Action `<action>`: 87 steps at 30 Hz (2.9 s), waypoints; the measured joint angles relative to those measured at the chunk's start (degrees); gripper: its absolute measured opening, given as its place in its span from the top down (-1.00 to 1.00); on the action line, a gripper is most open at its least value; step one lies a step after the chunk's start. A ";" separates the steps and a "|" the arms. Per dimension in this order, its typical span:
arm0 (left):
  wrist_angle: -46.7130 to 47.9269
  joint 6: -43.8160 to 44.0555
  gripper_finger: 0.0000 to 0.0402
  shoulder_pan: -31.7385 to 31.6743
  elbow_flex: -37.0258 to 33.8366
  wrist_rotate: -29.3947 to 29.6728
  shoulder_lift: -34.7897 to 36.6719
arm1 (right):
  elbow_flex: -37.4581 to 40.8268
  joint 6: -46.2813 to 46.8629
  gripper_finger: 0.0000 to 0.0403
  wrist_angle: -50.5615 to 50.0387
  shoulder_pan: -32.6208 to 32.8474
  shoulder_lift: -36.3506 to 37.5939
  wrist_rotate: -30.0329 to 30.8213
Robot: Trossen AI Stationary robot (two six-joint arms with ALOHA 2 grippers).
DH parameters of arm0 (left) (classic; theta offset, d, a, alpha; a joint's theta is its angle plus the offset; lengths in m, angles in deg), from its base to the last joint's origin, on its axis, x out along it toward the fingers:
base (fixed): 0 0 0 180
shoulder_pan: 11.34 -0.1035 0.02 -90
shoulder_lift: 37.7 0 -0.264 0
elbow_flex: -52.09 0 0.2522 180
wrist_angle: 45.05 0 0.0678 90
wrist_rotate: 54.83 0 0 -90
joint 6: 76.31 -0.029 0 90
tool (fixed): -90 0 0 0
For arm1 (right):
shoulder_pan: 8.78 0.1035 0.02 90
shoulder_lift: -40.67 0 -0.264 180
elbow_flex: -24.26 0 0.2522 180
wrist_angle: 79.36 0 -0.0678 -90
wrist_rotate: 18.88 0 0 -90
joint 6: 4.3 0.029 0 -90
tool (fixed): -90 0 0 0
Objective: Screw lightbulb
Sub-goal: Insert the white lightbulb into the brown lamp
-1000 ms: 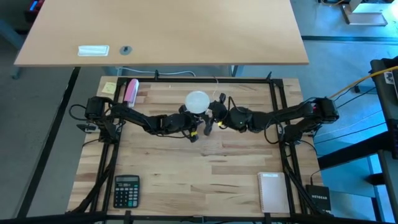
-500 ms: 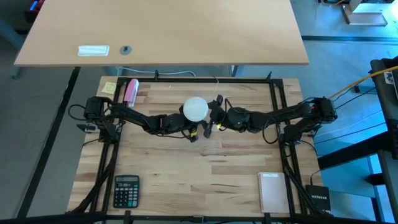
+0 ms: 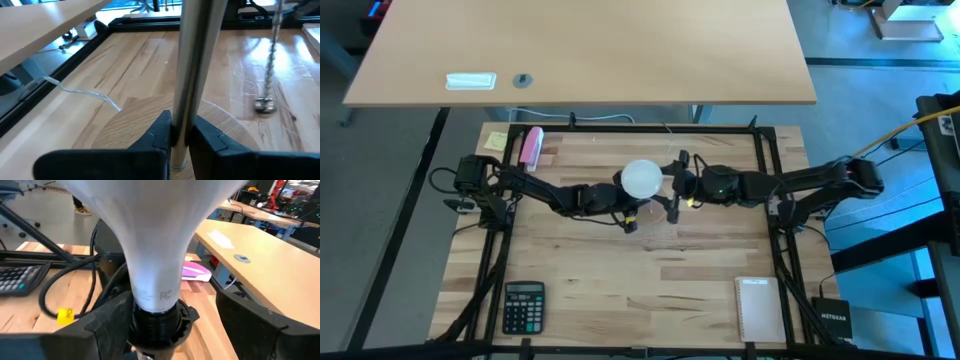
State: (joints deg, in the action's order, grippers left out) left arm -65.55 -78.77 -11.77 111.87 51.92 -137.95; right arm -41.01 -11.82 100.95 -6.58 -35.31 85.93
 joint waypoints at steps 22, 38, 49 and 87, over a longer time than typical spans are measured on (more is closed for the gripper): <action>0.33 -4.81 0.86 -0.84 -0.12 -25.82 0.17 | -0.15 1.59 -0.44 2.93 -9.61 1.98 -36.67; 0.70 -2.11 0.85 -1.96 -0.17 -25.82 0.17 | -2.47 2.53 -0.44 11.45 -12.85 -5.52 -48.94; 0.87 -1.64 0.84 -2.36 -0.17 -25.78 0.17 | -10.51 -1.74 -0.38 0.29 -12.76 -9.53 -53.39; 7.75 4.22 0.86 1.49 0.92 6.92 6.82 | -10.45 -2.54 0.26 0.60 -0.51 -8.27 6.79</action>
State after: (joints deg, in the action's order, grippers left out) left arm -57.79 -74.54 -10.28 112.80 58.84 -131.13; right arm -51.46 -14.36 101.55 -7.09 -43.58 92.72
